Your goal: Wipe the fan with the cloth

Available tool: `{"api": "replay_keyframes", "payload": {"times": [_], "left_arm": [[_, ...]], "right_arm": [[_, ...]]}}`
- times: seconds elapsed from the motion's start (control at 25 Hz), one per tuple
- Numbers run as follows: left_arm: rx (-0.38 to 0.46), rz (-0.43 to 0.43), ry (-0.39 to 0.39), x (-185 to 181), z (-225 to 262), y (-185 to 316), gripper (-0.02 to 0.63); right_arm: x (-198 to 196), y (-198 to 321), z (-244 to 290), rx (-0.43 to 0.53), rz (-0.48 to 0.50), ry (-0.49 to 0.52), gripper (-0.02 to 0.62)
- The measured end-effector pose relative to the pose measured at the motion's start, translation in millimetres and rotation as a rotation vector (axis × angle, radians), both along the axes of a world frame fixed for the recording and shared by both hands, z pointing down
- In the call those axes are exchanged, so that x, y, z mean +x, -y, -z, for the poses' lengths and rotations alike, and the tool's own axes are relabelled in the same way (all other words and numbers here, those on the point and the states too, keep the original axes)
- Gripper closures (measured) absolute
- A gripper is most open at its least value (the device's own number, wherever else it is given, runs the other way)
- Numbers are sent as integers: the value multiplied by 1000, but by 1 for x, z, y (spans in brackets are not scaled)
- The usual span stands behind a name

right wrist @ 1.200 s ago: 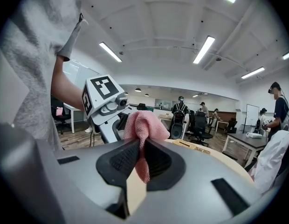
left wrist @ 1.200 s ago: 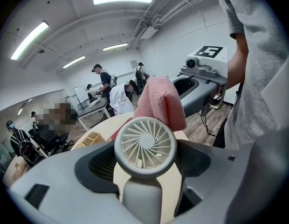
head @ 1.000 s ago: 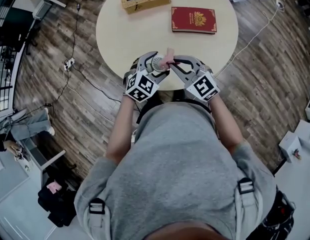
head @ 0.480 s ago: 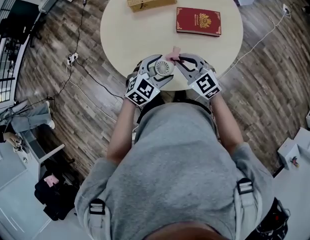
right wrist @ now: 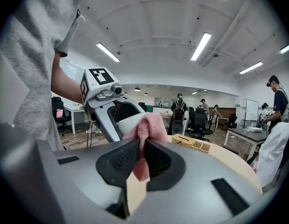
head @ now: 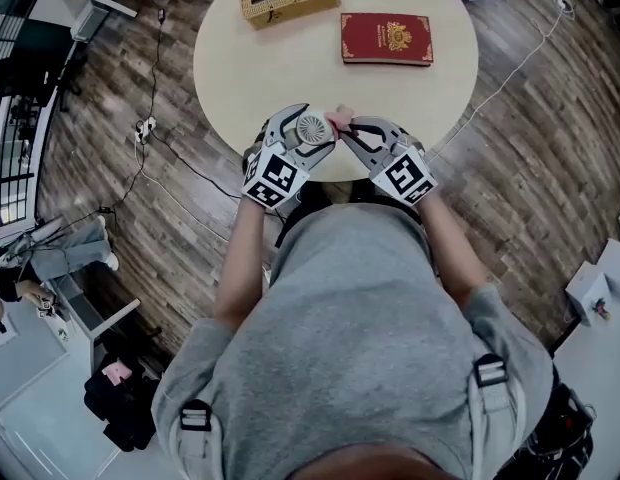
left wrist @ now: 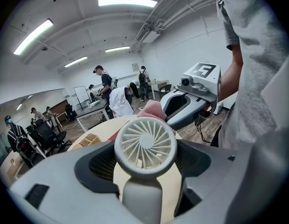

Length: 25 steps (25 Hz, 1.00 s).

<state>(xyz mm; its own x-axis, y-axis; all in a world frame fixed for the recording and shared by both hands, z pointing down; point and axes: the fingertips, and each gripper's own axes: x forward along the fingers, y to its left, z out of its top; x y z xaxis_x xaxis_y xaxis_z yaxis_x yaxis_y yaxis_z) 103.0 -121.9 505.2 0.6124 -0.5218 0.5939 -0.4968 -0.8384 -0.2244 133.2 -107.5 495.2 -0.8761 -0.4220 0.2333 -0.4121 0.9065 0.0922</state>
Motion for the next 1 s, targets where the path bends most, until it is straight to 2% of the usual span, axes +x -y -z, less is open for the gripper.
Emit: {"api": "replay_keyframes", "payload": {"times": [0.32, 0.6, 0.8, 1.0], "left_arm": [[-1, -12, 15, 3, -4, 2, 222], [24, -98, 106, 7, -16, -10, 222], [53, -151, 193, 8, -25, -15, 222], [81, -186, 260, 4, -29, -15, 222]], "right_arm": [[-1, -11, 11, 25, 12, 9, 554], [-2, -3, 20, 70, 38, -22, 554], [-13, 8, 19, 71, 117, -78, 554], [-29, 14, 21, -10, 240, -103, 555]]}}
